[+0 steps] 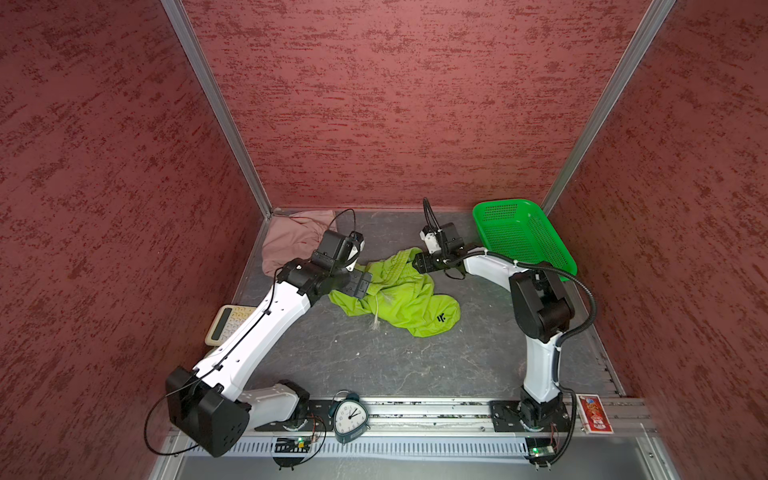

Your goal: Fold and stack the shorts

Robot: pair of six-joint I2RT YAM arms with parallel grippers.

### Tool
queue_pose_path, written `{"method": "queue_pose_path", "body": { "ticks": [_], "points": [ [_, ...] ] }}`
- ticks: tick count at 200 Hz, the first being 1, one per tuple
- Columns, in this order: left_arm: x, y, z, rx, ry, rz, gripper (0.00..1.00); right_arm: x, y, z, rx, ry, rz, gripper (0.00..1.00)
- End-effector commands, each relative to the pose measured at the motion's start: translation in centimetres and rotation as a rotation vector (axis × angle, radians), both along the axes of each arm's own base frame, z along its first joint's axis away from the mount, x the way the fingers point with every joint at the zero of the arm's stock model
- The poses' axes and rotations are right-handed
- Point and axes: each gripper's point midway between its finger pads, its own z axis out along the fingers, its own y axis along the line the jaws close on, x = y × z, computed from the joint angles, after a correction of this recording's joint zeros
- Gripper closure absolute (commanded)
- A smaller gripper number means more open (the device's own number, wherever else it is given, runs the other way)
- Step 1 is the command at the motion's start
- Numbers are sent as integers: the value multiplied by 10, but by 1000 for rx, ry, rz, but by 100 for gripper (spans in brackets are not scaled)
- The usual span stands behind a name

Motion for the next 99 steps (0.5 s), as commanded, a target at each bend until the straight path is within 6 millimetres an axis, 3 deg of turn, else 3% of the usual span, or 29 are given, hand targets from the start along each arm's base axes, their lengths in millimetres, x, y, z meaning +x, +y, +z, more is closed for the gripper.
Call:
{"method": "queue_pose_path", "body": {
  "ticks": [1,21,39,65,81,99],
  "points": [
    [-20,-5,-26,31,94,-69,1,16,15,15,70,-68,51,53],
    [-32,-10,-39,77,138,-134,0,22,20,29,115,-87,60,100],
    [-36,-15,-45,120,131,-198,1,29,14,50,162,-94,55,100],
    [-22,-19,-37,147,78,-221,1,34,-5,76,251,-65,71,100],
    [-14,-28,-36,184,59,-255,1,36,-14,79,293,-43,83,100],
    [-7,-36,-43,257,44,-292,1,31,-10,75,330,-28,127,100]
  ]
}}
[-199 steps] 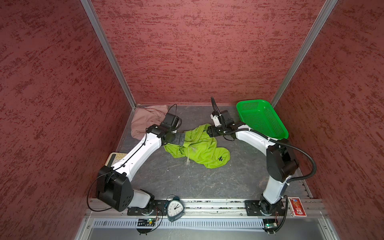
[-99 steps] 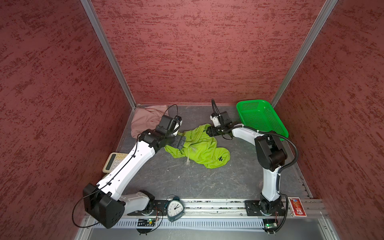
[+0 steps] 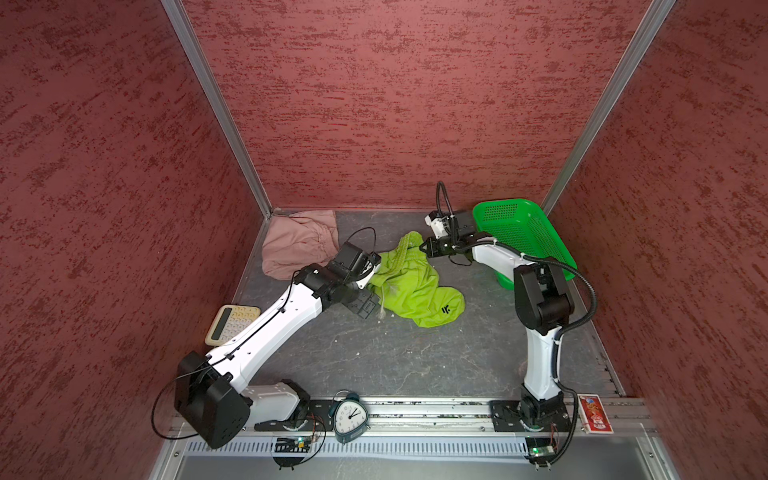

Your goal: Fold and stack the shorts

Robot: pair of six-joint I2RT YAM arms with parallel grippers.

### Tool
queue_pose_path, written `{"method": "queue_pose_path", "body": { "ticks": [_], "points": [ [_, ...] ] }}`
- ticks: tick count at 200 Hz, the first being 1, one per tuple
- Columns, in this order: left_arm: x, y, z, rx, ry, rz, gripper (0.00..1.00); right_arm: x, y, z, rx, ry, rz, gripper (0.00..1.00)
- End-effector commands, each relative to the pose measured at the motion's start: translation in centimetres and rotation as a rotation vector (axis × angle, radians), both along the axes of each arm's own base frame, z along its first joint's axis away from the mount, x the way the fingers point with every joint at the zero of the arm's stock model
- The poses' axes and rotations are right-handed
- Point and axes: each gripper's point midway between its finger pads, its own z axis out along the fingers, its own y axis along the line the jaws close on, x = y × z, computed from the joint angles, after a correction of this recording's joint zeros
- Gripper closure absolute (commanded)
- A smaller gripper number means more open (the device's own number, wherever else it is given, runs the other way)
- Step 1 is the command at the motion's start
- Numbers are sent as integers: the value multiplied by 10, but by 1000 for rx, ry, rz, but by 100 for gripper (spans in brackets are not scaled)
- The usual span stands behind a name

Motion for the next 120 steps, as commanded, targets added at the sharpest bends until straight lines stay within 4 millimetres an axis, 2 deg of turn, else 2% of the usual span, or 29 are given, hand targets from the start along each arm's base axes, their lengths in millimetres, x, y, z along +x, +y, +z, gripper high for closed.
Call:
{"method": "queue_pose_path", "body": {
  "ticks": [1,19,39,80,111,120],
  "points": [
    [15,-13,0,74,-63,-76,1,-8,5,27,100,-15,88,100],
    [28,-23,-13,177,-121,-121,1,-17,16,27,169,-4,159,100],
    [50,-30,-26,258,-190,-132,1,-17,19,26,184,4,170,100],
    [96,-27,-28,336,-272,-139,1,-24,18,21,169,20,189,100],
    [110,-20,-37,381,-245,-152,1,-28,15,15,148,32,191,100],
    [112,-17,-40,391,-239,-152,1,-29,14,13,143,31,189,97]
  ]
}}
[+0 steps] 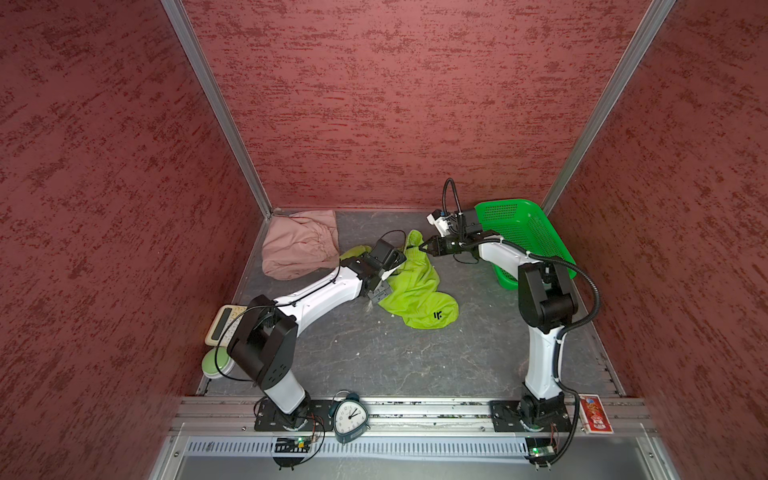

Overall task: Fold and stack the shorts
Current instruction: 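Lift the shorts by the waistband with both grippers, stretching it taut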

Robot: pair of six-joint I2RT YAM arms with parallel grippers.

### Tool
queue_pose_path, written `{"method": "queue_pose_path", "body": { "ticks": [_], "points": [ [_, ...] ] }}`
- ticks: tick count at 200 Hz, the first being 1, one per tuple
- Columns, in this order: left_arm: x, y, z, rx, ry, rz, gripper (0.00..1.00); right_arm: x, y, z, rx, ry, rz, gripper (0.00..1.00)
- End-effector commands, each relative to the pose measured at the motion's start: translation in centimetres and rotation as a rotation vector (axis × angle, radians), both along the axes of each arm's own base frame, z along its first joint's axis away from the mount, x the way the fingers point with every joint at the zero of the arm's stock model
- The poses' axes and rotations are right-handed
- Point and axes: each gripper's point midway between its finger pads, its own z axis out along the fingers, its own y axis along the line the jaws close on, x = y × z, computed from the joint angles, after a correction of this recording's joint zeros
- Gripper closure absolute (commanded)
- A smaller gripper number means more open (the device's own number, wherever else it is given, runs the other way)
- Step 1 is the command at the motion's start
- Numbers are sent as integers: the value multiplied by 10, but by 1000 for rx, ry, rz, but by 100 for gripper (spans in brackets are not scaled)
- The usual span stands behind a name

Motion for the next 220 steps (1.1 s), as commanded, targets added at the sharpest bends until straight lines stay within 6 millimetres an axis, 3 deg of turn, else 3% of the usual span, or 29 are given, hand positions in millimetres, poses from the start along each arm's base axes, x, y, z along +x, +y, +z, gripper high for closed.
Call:
{"method": "queue_pose_path", "body": {
  "ticks": [1,22,33,54,70,81,122,135,157,182,220],
  "points": [
    [18,1,8,32,-47,-20,1,-9,2,-1,-2,-10,41,96],
    [25,11,1,28,-27,12,0,-8,0,-2,-14,-10,30,85],
    [30,14,-1,18,-26,30,2,-7,0,-2,-15,-13,22,73],
    [41,16,-3,11,-21,49,19,-2,-2,-3,-21,-15,-1,57],
    [48,15,0,9,-32,64,42,5,-5,-6,-44,-25,-35,53],
    [50,12,4,-7,-32,67,52,10,-7,-10,-65,-30,-54,53],
    [48,3,16,-93,-29,66,52,35,-23,-33,-187,-48,-150,54],
    [48,5,20,-102,-32,69,53,40,-25,-35,-210,-56,-164,49],
    [51,11,26,-115,-43,86,100,49,-27,-36,-244,-69,-175,38],
    [54,14,39,-140,-75,102,100,52,-21,-40,-228,-55,-151,37],
    [58,11,73,-212,-132,150,100,19,-8,-29,-182,-50,-121,35]
  ]
}}
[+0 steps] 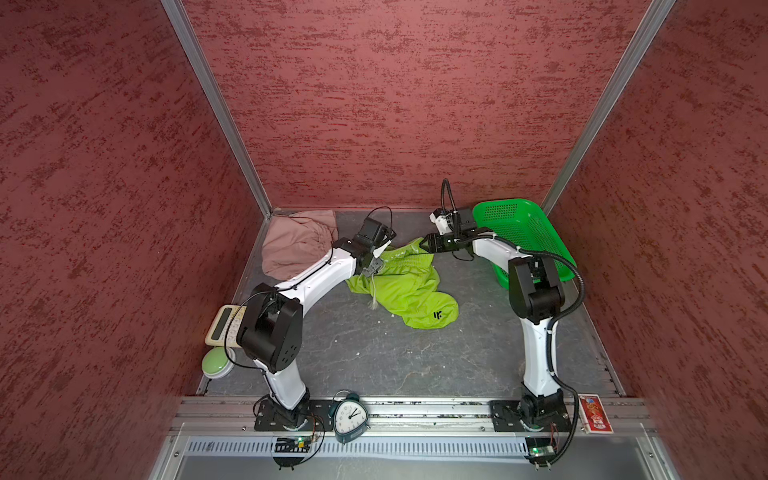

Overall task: Fold and stack the shorts
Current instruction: 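Lift the shorts by the waistband with both grippers, stretching it taut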

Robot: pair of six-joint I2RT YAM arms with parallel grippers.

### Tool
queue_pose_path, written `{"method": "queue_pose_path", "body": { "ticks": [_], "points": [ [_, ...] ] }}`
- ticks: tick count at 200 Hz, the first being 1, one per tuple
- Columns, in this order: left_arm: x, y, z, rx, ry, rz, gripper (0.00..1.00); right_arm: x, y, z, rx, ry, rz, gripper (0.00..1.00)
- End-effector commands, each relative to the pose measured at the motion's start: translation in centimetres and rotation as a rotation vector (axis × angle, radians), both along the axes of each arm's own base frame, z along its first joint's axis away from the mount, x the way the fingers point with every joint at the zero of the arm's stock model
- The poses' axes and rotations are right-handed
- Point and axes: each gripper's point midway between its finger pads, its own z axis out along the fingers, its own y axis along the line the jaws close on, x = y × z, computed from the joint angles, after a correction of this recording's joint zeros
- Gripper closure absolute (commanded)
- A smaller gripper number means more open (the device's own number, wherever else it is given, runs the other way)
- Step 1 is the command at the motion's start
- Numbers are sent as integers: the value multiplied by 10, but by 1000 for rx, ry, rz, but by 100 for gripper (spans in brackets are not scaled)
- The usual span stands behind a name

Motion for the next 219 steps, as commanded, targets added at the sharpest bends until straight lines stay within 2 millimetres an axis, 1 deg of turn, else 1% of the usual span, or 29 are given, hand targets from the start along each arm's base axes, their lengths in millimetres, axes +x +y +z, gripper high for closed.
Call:
{"method": "queue_pose_path", "body": {
  "ticks": [1,13,19,28,38,46,50,57,70,75,80,87,98,103,122,142,158,165,168,169,171,185,198,200,219],
  "points": [
    [6,-6,47,-93,-91,41,100,-25,13,17,20,-23,40,34],
    [5,-9,57,-110,-98,51,100,-36,15,27,49,-32,38,33],
    [5,-10,63,-116,-107,58,100,-42,15,28,61,-30,36,33],
    [3,-12,72,-124,-117,69,100,-49,15,28,66,-33,24,33],
    [1,-14,86,-142,-135,84,100,-56,14,22,50,-29,14,34],
    [0,-14,98,-157,-155,99,100,-60,15,20,39,-27,14,38],
    [0,-13,104,-159,-169,108,100,-62,16,20,35,-29,15,43],
    [-1,-12,114,-161,-190,120,100,-64,16,22,28,-39,12,55],
    [-7,-12,132,-165,-214,123,100,-62,13,37,17,-83,-15,78],
    [-9,-11,138,-171,-220,124,100,-61,10,46,13,-106,-29,85],
    [-12,-11,146,-181,-230,124,100,-59,7,56,4,-133,-45,89],
    [-15,-9,156,-201,-244,128,100,-57,1,72,-10,-171,-65,90],
    [-20,-5,172,-230,-271,128,100,-57,-5,102,-32,-234,-81,92],
    [-21,0,183,-239,-296,133,100,-57,-8,116,-43,-262,-82,93],
    [-22,30,223,-225,-399,214,100,-61,-22,170,-97,-366,-105,100],
    [-32,55,262,-245,-454,281,100,-78,-36,230,-135,-469,-107,100],
    [-44,70,289,-269,-488,328,100,-103,-40,278,-121,-547,-68,100],
    [-50,75,297,-283,-493,344,100,-117,-38,293,-104,-565,-25,100],
    [-53,77,301,-289,-494,349,100,-122,-35,297,-96,-566,-2,100],
    [-54,78,302,-291,-493,350,100,-127,-36,304,-88,-580,3,100],
    [-56,79,302,-293,-488,352,100,-134,-36,313,-77,-594,14,100],
    [-72,90,318,-313,-490,390,100,-165,-38,348,-19,-621,47,100],
    [-92,102,334,-343,-497,430,100,-195,-39,371,25,-618,91,100],
    [-95,104,334,-343,-490,436,100,-198,-39,374,31,-614,92,100],
    [-131,127,358,-389,-524,496,100,-231,-48,403,89,-603,78,100]
  ]
}}
